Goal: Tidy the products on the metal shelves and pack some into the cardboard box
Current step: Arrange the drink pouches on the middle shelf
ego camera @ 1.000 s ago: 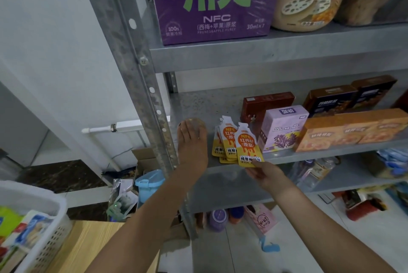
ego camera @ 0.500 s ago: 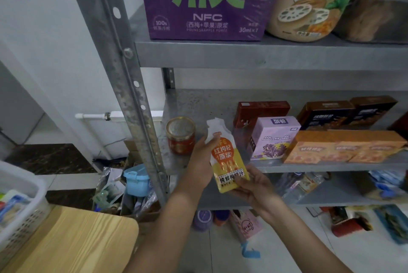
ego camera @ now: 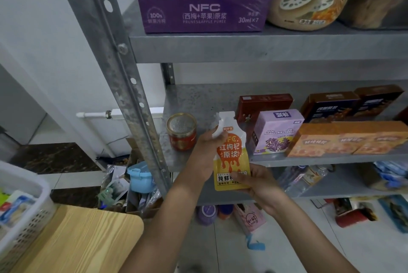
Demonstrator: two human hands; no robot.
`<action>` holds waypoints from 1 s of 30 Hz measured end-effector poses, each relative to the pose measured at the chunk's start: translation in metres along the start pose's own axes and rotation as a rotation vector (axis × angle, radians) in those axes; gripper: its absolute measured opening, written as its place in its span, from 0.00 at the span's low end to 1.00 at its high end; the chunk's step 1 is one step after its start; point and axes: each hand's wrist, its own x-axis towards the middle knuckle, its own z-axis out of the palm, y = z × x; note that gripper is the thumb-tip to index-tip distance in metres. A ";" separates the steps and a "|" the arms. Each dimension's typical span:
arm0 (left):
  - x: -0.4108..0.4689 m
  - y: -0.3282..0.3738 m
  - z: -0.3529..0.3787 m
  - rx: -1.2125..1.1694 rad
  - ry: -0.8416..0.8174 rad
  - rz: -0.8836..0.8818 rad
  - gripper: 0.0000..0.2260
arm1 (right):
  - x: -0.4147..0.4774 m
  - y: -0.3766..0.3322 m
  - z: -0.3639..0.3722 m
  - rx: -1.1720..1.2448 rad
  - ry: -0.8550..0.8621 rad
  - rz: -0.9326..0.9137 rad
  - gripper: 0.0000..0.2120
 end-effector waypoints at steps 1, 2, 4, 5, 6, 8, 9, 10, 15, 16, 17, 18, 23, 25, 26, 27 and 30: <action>0.000 -0.001 -0.001 0.003 0.009 0.005 0.15 | 0.001 0.001 0.002 -0.017 0.018 -0.006 0.06; 0.000 -0.002 0.000 0.021 0.022 0.024 0.15 | 0.003 0.002 0.003 -0.039 0.053 -0.027 0.05; -0.003 -0.004 0.001 0.103 0.070 0.126 0.15 | 0.006 0.003 0.007 -0.114 0.150 -0.135 0.04; -0.005 -0.006 0.002 0.138 0.076 0.180 0.16 | 0.007 0.005 0.010 -0.216 0.222 -0.219 0.05; -0.007 -0.008 0.004 0.165 0.055 0.214 0.20 | 0.010 0.008 0.010 -0.385 0.315 -0.329 0.05; -0.010 -0.011 0.012 0.152 -0.031 0.190 0.31 | 0.015 0.013 0.016 -0.826 0.477 -0.609 0.09; -0.010 -0.011 0.014 0.067 -0.050 0.164 0.29 | 0.017 0.016 0.019 -1.052 0.498 -0.729 0.14; -0.011 -0.009 0.014 -0.057 -0.042 0.154 0.23 | 0.019 0.021 0.021 -1.209 0.479 -0.806 0.19; -0.006 0.009 -0.007 -0.338 -0.098 0.081 0.11 | 0.008 -0.002 0.025 -0.602 0.219 -0.669 0.25; -0.008 0.013 -0.009 -0.343 -0.123 0.067 0.11 | 0.009 -0.008 0.021 -0.439 0.196 -0.570 0.24; -0.010 0.016 -0.011 -0.340 -0.142 0.059 0.11 | 0.013 -0.011 0.015 -0.325 0.170 -0.467 0.22; -0.013 0.018 -0.011 -0.338 -0.162 0.047 0.13 | 0.016 -0.014 0.012 -0.253 0.127 -0.370 0.18; -0.012 0.024 -0.007 -0.325 -0.201 0.040 0.17 | 0.010 -0.022 0.015 -0.066 -0.005 -0.169 0.03; -0.012 0.026 -0.007 -0.314 -0.172 0.045 0.15 | 0.013 -0.020 0.014 -0.075 0.026 -0.176 0.04; -0.013 0.027 -0.005 -0.312 -0.166 0.048 0.13 | 0.015 -0.019 0.015 -0.076 0.036 -0.171 0.05; -0.014 0.028 -0.004 -0.303 -0.158 0.054 0.12 | 0.016 -0.020 0.017 -0.078 0.042 -0.164 0.07; -0.013 0.030 -0.001 -0.259 -0.080 0.044 0.10 | 0.018 -0.020 0.021 -0.071 0.082 -0.172 0.05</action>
